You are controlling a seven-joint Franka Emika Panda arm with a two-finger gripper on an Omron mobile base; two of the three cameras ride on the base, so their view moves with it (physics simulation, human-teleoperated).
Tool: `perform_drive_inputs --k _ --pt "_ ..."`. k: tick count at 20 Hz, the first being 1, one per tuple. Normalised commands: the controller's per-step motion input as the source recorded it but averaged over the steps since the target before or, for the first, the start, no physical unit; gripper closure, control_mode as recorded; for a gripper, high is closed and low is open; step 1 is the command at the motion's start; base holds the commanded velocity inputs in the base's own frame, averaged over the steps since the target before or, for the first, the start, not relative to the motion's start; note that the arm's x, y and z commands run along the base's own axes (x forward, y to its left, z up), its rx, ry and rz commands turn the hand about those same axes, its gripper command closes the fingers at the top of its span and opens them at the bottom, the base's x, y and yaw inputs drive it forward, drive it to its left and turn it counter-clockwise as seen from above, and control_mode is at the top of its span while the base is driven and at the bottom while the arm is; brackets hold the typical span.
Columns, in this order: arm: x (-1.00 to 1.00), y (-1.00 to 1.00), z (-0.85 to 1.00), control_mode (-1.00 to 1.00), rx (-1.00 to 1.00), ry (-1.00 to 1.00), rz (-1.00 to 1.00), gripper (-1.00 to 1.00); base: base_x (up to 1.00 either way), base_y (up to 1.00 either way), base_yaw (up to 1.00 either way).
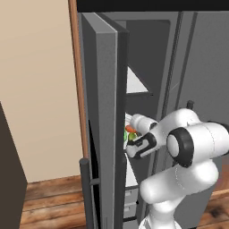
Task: Take the squash and garlic from the highest rack and move them to the second highest rack where the mango and corn are located, to maximize freezer space. Close the freezer door after rearranging.
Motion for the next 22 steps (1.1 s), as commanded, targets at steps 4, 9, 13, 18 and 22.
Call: perform_drive_inputs --k 4,9,13,18,22 --pt "-0.86 0.14 1.0 -1.0 0.0 0.0 0.0 -1.0 0.0 0.0 0.0" --pt "-0.94 0.01 1.0 -1.0 0.02 0.08 0.0 -1.0 0.0 0.0 0.0" --pt "-0.97 0.0 0.95 -1.0 0.0 0.3 0.0 -1.0 0.0 0.0 0.0" --pt "-0.94 0.0 0.55 -1.0 0.0 0.41 0.0 -1.0 0.0 0.0 0.0" --pt "-0.89 -0.01 0.18 -1.0 -0.02 0.39 0.0 -1.0 0.0 0.0 0.0"
